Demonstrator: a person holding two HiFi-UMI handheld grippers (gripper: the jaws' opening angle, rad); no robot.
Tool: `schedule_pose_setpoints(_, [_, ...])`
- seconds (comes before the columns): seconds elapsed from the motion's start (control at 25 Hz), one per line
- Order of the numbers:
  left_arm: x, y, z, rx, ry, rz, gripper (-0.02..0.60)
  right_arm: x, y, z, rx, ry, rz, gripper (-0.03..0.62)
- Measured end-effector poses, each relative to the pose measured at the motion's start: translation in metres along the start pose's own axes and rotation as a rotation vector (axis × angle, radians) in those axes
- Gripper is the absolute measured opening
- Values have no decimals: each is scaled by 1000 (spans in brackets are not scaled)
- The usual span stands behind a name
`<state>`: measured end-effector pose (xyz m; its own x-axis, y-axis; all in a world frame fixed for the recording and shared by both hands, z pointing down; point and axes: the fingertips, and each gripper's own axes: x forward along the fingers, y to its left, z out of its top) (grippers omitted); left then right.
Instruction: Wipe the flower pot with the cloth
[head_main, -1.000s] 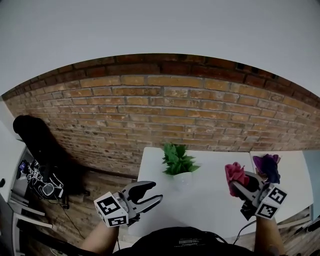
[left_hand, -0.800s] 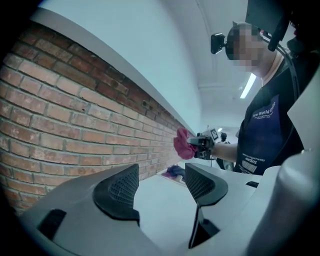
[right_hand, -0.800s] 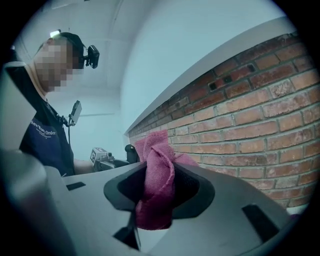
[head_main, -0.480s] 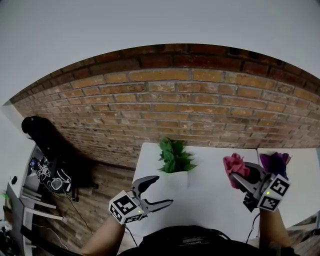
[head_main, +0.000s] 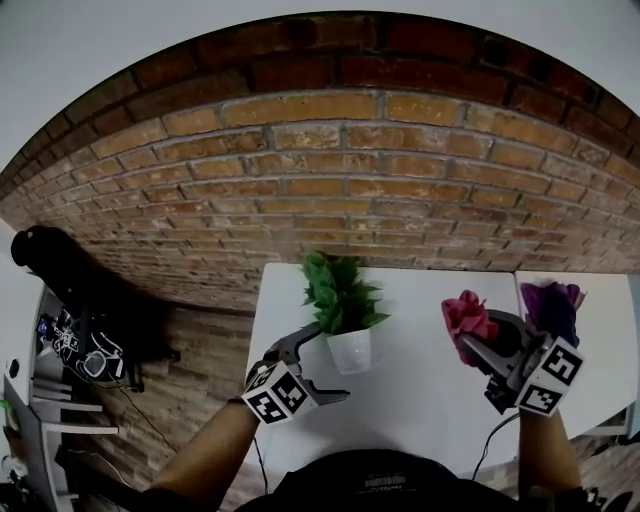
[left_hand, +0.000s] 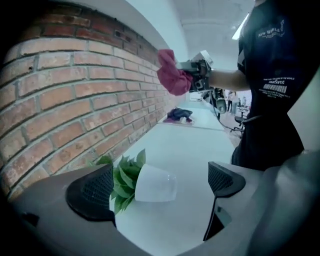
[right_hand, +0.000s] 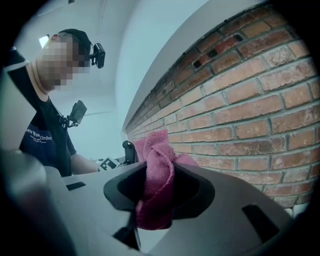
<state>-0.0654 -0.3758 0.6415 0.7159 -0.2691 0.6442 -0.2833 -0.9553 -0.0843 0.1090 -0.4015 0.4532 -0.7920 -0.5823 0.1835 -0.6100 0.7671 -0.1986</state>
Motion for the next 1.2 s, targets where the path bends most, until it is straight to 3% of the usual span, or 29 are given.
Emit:
schedule_pose_setpoints(0.28, [63,7,-46,50,133,-30,581,26,-21,-22,29,55,1,123])
schedule_pose_setpoints(0.52, [103,15,-67,162,231,-20,581,36,-36,-36,51,89,-4,123])
schedule_pose_setpoints(0.88, [128,17,-72,227,357,2,580,30,-51,-42,69,99,-28,123])
schedule_pose_setpoints(1.0, [122,17,-63,261,365,35,580,28,-54,-43,73,94,-32,123])
schedule_pose_setpoints(1.2, [124,11,-53,251,359,-14,580,25,-61,-43,78,86,-39,123])
